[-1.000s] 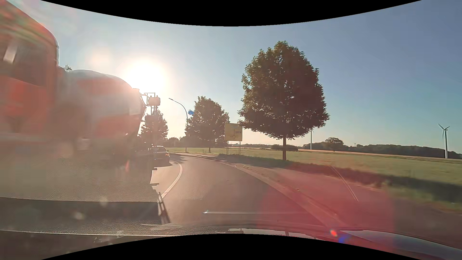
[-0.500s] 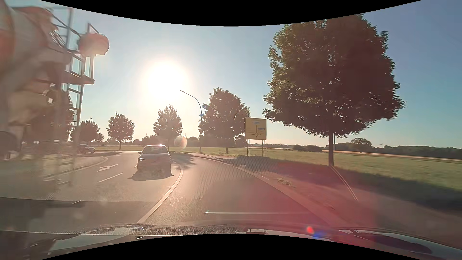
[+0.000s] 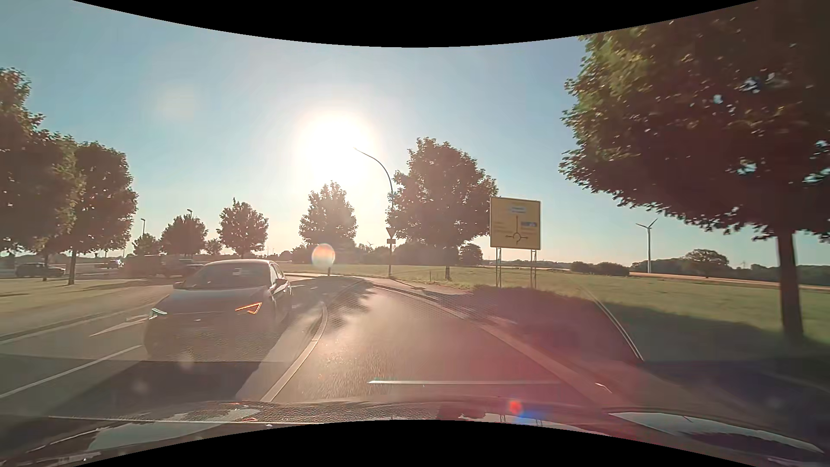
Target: Follow the waypoints while adhering to traffic rules and regulations
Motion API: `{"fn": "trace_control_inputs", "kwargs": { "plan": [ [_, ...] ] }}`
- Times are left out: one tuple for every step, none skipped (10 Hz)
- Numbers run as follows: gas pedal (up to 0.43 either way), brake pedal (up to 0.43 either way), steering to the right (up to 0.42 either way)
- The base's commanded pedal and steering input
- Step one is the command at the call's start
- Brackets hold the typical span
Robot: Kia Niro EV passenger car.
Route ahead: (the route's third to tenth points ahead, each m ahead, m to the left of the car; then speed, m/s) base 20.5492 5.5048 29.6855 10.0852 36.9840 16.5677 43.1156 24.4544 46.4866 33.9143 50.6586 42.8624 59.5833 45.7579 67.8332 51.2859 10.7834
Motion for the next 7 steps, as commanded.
{"fn": "trace_control_inputs", "kwargs": {
  "plan": [
    [0.157, 0.000, -0.095],
    [0.157, 0.000, -0.094],
    [0.157, 0.000, -0.090],
    [0.157, 0.000, -0.083],
    [0.157, 0.000, -0.078],
    [0.157, 0.000, -0.078],
    [0.157, 0.000, -0.078]
  ]
}}
